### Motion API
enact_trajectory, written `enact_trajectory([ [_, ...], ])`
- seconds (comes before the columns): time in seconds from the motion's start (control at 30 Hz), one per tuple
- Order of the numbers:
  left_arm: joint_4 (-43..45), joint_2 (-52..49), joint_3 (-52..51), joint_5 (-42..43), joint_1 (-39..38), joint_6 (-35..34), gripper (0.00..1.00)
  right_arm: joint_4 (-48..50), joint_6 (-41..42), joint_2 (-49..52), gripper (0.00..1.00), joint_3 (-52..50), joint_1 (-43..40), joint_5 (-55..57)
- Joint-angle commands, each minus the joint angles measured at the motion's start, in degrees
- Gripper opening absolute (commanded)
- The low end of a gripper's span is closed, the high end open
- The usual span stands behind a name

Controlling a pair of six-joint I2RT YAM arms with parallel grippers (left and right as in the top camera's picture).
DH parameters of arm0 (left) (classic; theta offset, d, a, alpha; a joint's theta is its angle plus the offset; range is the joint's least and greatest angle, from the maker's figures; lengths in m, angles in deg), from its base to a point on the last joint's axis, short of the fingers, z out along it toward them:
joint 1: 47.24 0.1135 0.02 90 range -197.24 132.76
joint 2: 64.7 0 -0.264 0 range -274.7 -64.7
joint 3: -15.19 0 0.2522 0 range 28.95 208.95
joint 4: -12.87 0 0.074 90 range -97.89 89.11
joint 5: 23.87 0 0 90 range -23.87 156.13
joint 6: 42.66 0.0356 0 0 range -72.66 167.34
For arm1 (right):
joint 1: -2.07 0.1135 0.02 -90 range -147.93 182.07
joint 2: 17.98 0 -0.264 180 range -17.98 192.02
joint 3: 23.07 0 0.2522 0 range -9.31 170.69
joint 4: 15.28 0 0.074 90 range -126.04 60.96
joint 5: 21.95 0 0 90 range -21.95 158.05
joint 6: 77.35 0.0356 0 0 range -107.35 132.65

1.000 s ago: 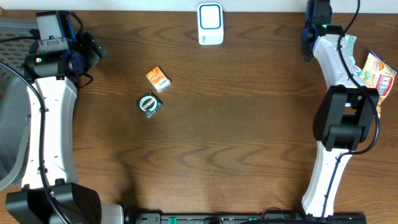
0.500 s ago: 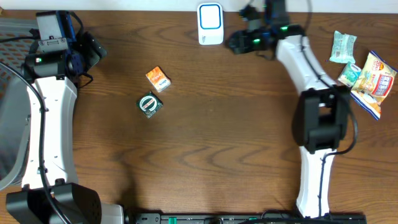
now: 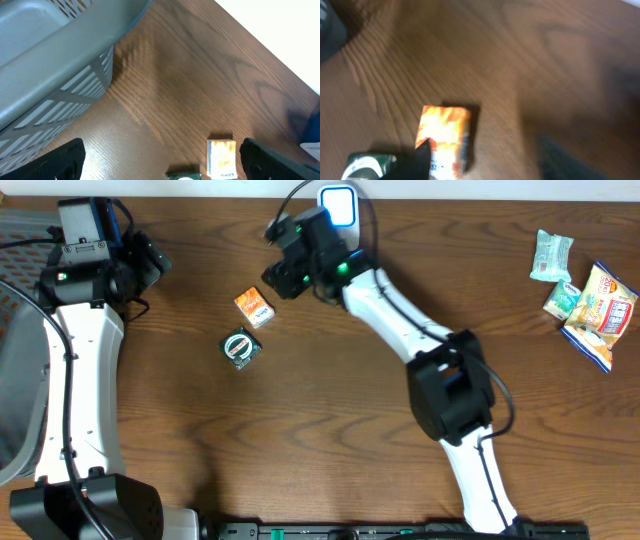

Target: Scan the item barcode

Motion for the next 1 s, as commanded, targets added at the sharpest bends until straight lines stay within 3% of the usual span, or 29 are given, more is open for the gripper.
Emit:
enact_trajectory([
  [0.0,-0.1,0.0,0.9,-0.7,0.0,-0.7,0.98,0.3,0.3,4.0,0.4,0.2,1.8,2.5],
  [0.27,-0.1,0.0,0.9,-0.7,0.0,-0.7,0.98,-0.1,0.3,6.4,0.4,0.2,3.3,2.4],
  [0.4,-0.1,0.0,0.9,-0.7,0.0,-0.7,0.98,-0.2,0.3,6.5,0.54,0.2,3.3,-0.3],
  [0.7,-0.1,0.0,0.9,-0.7,0.0,-0.7,0.98,-1.4,0.3,6.5,0.49,0.1,3.4,-2.7],
  [0.8,-0.1,0.0,0.9,-0.7,0.0,-0.7,0.98,-2.2,0.3,7.1,0.38,0.1,3.5,-2.7],
  [0.9,-0.1,0.0,0.9,-0.7,0.0,-0.7,0.98,-3.7,0.3,7.3,0.08,0.1,3.3,-1.0],
  [0.93,-0.1,0.0,0.9,-0.7,0.0,-0.7,0.98,-4.4,0.3,7.3,0.01,0.1,3.2,0.7],
  [0.97,-0.1,0.0,0.9,-0.7,0.0,-0.7,0.98,-4.9,0.3,7.1,0.01,0.1,3.0,2.3],
])
